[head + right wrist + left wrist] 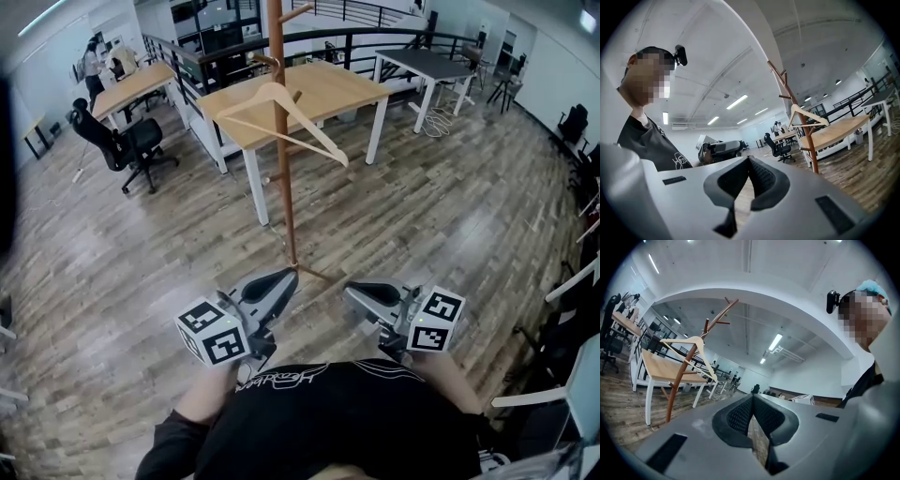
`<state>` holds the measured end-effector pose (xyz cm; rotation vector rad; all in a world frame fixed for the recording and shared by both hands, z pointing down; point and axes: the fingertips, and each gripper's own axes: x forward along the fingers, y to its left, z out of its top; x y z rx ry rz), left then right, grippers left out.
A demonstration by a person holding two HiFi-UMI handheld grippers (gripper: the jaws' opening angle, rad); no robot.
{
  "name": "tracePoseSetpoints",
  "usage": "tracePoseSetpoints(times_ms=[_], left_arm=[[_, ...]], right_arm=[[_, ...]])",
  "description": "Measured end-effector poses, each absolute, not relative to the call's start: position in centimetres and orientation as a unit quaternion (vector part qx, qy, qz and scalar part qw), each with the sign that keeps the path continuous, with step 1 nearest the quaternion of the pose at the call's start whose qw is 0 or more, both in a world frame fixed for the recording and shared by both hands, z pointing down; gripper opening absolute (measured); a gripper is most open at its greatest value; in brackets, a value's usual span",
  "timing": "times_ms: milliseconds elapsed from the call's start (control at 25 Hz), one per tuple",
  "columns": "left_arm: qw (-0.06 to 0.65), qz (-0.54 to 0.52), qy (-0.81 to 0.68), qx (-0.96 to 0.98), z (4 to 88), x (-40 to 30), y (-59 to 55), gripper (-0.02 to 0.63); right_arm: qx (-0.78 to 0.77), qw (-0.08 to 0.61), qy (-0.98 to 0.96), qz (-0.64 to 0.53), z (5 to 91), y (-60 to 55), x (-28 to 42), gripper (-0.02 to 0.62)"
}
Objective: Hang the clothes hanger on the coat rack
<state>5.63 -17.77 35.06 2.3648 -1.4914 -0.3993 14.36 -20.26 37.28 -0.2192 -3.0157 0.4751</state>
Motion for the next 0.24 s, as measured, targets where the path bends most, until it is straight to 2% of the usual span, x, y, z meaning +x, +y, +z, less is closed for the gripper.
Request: tracePoseSetpoints(times_ms=[240], left_arm=[[0.160,-0.143,-0.519,0.827,34.21,5.67,-17.86,0.008]], right_arm=[[-0.063,0.034,-0.985,0.154,36.16,-20.50,14.66,0.038]])
